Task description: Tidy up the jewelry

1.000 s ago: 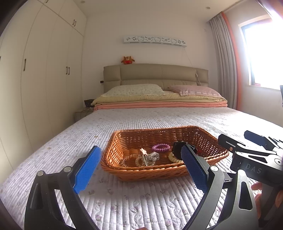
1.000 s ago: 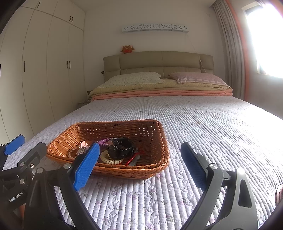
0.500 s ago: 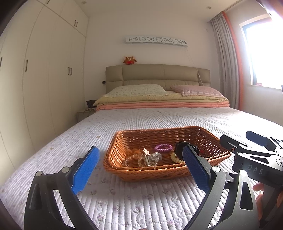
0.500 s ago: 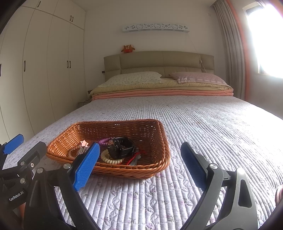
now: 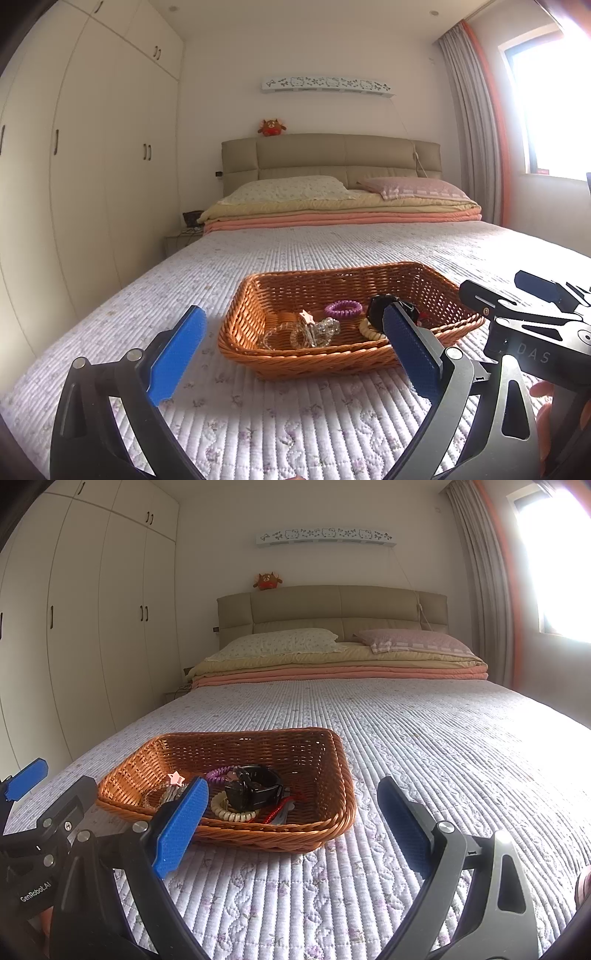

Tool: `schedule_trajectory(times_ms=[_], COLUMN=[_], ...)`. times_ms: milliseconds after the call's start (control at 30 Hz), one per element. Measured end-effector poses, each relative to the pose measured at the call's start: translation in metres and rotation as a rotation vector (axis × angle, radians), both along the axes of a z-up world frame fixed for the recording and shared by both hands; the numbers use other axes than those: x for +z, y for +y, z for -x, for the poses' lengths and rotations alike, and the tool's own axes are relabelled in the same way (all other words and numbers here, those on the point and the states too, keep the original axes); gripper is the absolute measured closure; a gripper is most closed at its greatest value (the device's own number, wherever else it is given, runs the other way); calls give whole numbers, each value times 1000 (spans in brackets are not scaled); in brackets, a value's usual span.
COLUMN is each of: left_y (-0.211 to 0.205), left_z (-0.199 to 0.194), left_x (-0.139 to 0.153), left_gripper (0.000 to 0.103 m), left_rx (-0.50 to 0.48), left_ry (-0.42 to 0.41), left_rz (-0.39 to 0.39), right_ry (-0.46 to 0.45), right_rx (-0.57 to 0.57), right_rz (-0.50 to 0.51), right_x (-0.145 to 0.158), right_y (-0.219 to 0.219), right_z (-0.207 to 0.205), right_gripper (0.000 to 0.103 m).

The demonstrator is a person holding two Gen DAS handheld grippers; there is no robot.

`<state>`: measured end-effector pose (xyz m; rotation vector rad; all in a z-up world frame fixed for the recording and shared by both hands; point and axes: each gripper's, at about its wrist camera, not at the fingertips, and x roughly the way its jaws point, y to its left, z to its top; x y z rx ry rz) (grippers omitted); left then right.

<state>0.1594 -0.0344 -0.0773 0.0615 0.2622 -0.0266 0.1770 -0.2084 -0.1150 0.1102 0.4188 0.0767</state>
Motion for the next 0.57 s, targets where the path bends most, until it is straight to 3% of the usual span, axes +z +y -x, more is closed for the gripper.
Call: schedule_trajectory(times_ms=[233,433,567], left_y=[-3,7,5], left_z=[2,0,-1], left_x=[0,2,1], left_gripper=[9,9,9], left_rx=[55,26,14], left_ry=[-32,8,10], left_rz=[-37,29,22], right_ry=[0,-1,2], right_rx=[3,6,8], right_rz=[1,6,2], right_x=[0,-1,0], right_y=[0,2,1], right_z=[0,0,-1], right_gripper=[15,15,15])
